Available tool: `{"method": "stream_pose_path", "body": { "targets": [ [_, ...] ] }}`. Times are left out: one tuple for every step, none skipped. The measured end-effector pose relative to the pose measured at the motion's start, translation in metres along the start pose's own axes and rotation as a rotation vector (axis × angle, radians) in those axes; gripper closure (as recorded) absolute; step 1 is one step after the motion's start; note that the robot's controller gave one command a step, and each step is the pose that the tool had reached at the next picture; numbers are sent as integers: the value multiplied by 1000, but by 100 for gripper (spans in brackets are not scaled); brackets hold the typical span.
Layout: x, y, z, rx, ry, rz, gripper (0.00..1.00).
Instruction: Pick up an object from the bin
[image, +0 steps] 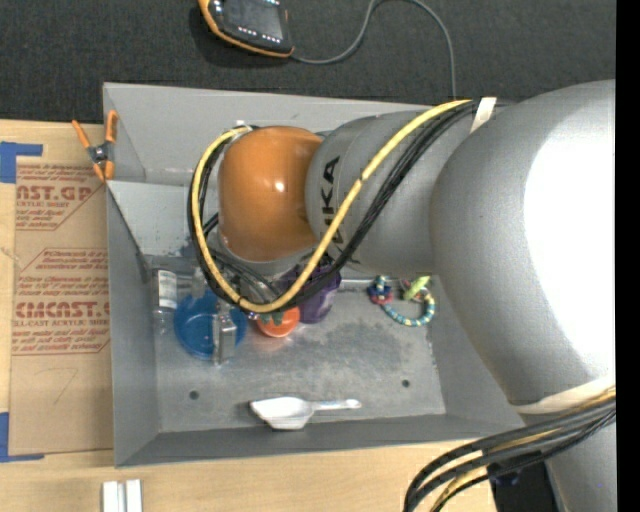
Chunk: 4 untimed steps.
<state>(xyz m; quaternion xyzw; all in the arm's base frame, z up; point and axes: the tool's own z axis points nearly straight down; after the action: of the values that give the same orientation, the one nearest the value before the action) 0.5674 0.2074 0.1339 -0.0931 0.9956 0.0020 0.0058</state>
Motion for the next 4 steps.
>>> {"method": "stream_pose_path", "body": {
  "targets": [
    [14, -9, 69, -1, 17, 76, 0],
    [14, -3, 64, 0, 1, -81, 0],
    [12, -8, 67, -3, 10, 74, 100],
    [12, -8, 67, -4, 10, 75, 100]
  ]
}}
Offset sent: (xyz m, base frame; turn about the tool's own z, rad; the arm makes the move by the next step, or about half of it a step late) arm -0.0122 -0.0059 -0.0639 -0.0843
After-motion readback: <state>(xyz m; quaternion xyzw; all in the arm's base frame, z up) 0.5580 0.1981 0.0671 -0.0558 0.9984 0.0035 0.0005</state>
